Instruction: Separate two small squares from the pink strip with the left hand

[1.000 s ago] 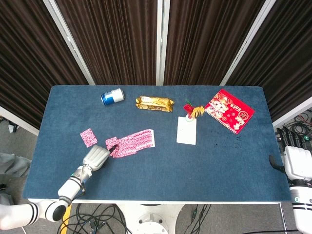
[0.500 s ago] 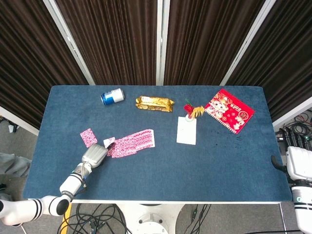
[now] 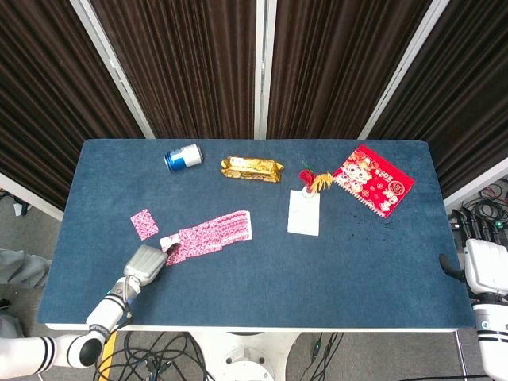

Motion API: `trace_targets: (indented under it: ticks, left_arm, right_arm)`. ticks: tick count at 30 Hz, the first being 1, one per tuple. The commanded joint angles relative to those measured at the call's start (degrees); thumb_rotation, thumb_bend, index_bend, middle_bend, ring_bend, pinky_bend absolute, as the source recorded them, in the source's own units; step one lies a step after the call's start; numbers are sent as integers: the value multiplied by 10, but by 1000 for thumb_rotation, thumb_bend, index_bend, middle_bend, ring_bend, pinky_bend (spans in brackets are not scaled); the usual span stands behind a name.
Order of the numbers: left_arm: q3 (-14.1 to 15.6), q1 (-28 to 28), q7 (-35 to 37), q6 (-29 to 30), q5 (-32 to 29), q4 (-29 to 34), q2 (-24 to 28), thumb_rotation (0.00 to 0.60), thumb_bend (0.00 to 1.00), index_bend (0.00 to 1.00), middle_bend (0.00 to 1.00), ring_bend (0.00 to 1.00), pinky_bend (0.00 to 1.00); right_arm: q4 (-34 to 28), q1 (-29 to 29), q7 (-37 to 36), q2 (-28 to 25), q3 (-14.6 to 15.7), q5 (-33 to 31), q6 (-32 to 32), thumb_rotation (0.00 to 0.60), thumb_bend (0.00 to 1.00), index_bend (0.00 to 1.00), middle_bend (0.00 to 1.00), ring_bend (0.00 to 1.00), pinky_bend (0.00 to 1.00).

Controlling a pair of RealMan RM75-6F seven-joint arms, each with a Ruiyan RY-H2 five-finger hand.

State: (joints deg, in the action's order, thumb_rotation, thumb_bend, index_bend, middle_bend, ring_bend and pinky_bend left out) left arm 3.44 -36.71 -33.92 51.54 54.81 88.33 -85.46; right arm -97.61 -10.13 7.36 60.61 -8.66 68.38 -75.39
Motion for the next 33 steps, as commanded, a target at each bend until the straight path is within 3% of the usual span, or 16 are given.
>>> trace_targets:
  ticks: [1, 20, 30, 33]
  left_arm:
    - [7, 8, -2, 12, 3, 14, 9, 600, 821, 70, 919, 906, 898]
    - [51, 72, 21, 63, 5, 69, 67, 600, 822, 70, 919, 906, 898]
    - [24, 91, 71, 118, 80, 85, 84, 600, 821, 70, 894, 883, 865]
    - [10, 101, 101, 145, 110, 78, 86, 600, 756, 70, 876, 872, 849]
  right_arm:
    - [-2, 1, 1, -1, 0, 1, -2, 600, 271, 0, 0, 0, 0]
    - [-9, 2, 7, 1, 5, 10, -4, 600, 269, 0, 0, 0, 0]
    - [-16, 1, 13, 0, 2, 11, -8, 600, 268, 0, 0, 0, 0]
    - [-16, 1, 12, 0, 1, 10, -9, 600, 271, 0, 0, 0, 0]
